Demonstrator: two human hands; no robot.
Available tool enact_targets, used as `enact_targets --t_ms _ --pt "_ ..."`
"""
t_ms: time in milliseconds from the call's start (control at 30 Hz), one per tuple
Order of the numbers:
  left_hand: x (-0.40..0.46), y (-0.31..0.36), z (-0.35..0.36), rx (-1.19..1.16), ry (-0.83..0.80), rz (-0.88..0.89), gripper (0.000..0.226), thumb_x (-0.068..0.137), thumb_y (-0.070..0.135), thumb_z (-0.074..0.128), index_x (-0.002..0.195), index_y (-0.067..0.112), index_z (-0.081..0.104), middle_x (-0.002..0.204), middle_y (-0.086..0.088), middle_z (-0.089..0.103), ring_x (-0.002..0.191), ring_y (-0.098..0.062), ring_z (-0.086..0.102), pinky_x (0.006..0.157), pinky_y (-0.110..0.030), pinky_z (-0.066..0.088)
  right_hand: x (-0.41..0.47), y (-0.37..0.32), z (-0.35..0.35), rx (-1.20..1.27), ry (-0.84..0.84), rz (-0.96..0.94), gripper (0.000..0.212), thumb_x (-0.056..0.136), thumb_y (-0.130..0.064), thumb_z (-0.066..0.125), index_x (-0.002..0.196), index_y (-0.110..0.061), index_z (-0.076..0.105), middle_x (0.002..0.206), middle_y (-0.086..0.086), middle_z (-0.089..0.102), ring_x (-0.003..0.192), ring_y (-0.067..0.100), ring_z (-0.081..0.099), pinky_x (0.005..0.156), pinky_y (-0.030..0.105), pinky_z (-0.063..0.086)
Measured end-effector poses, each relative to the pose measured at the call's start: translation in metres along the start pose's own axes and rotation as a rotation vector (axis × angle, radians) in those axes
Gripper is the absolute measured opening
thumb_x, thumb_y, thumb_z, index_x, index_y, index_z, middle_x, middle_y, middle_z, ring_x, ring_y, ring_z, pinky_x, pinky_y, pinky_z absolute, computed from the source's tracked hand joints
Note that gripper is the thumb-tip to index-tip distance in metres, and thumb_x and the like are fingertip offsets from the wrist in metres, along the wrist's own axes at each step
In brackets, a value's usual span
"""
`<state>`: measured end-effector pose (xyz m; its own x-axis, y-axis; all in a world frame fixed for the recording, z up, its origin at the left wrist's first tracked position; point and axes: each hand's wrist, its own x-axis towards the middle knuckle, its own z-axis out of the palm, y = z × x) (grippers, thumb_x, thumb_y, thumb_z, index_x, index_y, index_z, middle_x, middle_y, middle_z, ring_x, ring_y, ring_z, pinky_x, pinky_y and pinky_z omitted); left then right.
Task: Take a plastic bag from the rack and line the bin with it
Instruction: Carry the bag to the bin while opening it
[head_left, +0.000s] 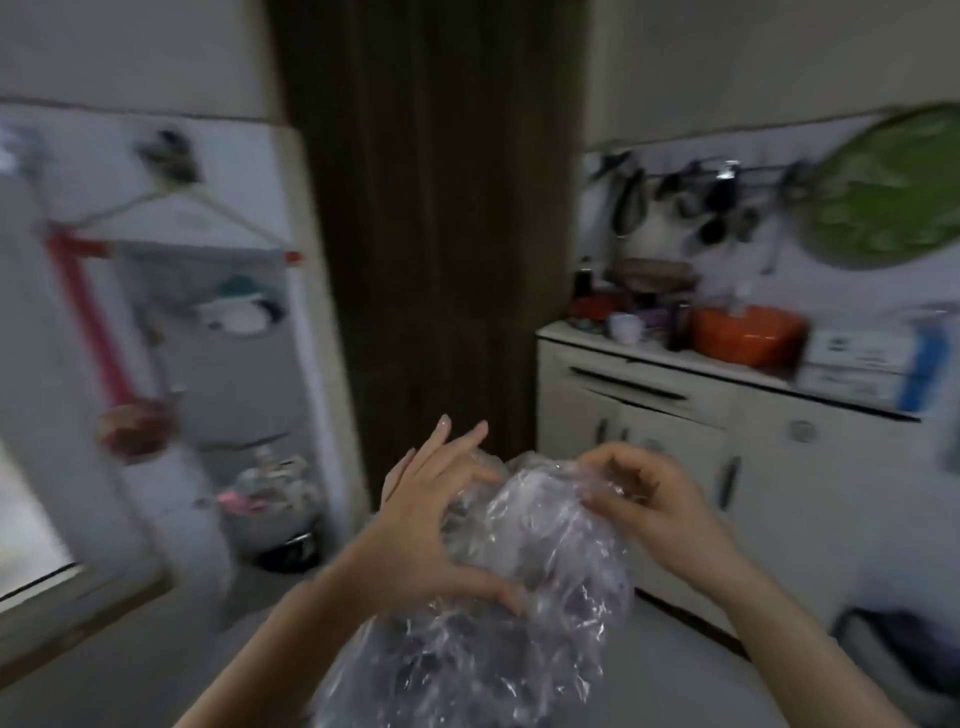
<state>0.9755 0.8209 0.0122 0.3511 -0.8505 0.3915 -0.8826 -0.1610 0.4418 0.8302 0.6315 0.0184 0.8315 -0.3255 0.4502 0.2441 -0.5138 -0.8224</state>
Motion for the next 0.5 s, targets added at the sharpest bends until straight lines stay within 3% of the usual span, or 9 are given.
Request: enact_targets --t_ms 67,133,167,233,267,367,500 --pt "0.056 0.031 0.042 -0.052 -0.066 0.088 0.081 0.039 0.075 0.074 0.11 0.047 0.047 0.143 0.041 0.008 0.135 0.013 -0.016 0.109 -0.031 -0.007 -0.017 0.019 -0.06 -0.067 0.08 0.061 0.02 0.081 0.0 0.064 0.082 -0.019 0.068 0.08 -0.005 0.071 0.076 0.006 0.065 0.069 0.02 0.051" --pt "0.111 0.069 0.088 -0.101 -0.132 0.115 0.081 0.035 0.077 0.073 0.105 0.046 0.048 0.133 0.044 0.02 0.137 0.011 -0.004 0.111 -0.027 0.003 -0.034 0.035 -0.123 -0.145 0.176 0.111 0.021 0.08 0.002 0.065 0.081 -0.019 0.068 0.079 0.0 0.07 0.075 0.009 0.064 0.069 0.027 0.051" --pt "0.137 0.089 0.113 -0.139 -0.163 0.116 0.079 0.034 0.077 0.073 0.102 0.047 0.047 0.128 0.041 0.033 0.137 0.003 0.013 0.111 -0.028 0.017 -0.041 0.042 -0.154 -0.188 0.222 0.13 0.02 0.08 0.002 0.065 0.081 -0.018 0.068 0.079 0.002 0.07 0.075 0.01 0.063 0.069 0.03 0.051" --pt "0.184 0.131 0.162 -0.279 -0.222 0.138 0.068 0.039 0.068 0.076 0.099 0.049 0.049 0.104 0.03 0.058 0.111 0.001 0.049 0.094 -0.029 0.044 -0.057 0.054 -0.213 -0.257 0.297 0.167 0.019 0.08 0.0 0.065 0.085 -0.018 0.067 0.083 0.004 0.071 0.078 0.011 0.063 0.072 0.035 0.052" --pt "0.203 0.151 0.185 -0.359 -0.246 0.158 0.062 0.043 0.061 0.076 0.099 0.051 0.05 0.098 0.027 0.064 0.098 0.005 0.057 0.087 -0.029 0.048 -0.066 0.059 -0.239 -0.273 0.337 0.189 0.019 0.08 -0.002 0.066 0.088 -0.02 0.067 0.085 0.003 0.07 0.079 0.012 0.063 0.074 0.038 0.053" --pt "0.252 0.203 0.244 -0.517 -0.259 0.187 0.047 0.049 0.051 0.073 0.093 0.059 0.057 0.093 0.031 0.069 0.087 0.008 0.064 0.084 -0.025 0.052 -0.091 0.071 -0.309 -0.287 0.472 0.227 0.025 0.081 -0.014 0.069 0.101 -0.029 0.066 0.092 -0.007 0.069 0.087 0.009 0.064 0.08 0.035 0.055" --pt "0.307 0.249 0.306 -0.68 -0.263 0.135 0.039 0.05 0.052 0.074 0.087 0.048 0.067 0.084 0.029 0.071 0.08 0.006 0.067 0.071 -0.015 0.051 -0.13 0.086 -0.38 -0.284 0.654 0.273 0.041 0.078 -0.043 0.064 0.118 -0.042 0.054 0.118 -0.016 0.062 0.11 0.002 0.057 0.092 0.033 0.051"
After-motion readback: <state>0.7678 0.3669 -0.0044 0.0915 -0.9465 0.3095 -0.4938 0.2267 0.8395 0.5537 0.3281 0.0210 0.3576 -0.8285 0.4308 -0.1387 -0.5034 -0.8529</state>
